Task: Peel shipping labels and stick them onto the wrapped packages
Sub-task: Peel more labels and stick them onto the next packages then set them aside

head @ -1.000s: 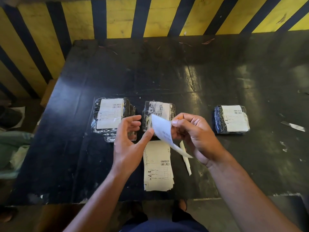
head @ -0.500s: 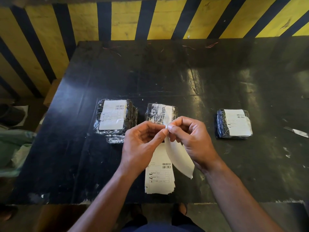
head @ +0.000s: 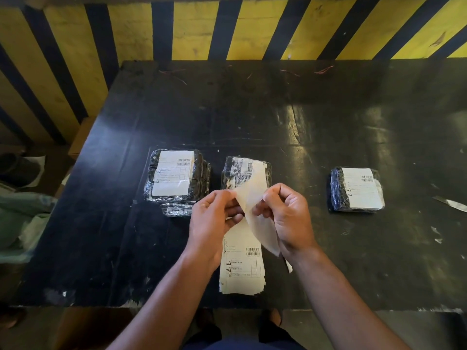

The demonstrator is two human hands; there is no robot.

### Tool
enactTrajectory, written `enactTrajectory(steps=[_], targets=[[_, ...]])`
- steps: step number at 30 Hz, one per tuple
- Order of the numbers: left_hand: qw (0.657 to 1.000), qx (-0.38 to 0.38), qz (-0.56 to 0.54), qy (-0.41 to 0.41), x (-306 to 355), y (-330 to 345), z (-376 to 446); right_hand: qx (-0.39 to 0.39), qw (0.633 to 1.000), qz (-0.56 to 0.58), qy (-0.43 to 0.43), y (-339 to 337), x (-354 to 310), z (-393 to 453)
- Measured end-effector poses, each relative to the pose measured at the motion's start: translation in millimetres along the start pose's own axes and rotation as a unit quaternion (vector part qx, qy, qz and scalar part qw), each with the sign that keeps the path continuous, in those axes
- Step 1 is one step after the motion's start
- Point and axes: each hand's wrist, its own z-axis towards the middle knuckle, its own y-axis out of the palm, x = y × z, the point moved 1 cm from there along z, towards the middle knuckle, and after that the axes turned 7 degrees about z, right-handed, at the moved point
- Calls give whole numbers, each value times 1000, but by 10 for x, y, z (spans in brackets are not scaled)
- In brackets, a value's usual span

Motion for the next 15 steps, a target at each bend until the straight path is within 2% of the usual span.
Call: enactTrajectory(steps=[5,15], targets=[[996,55,-59,-38,-41,-92,128,53,988,116,88,-163,135,105],[982,163,-83,-41,-78,-386,365,180,939,232,179,-732,281,199]])
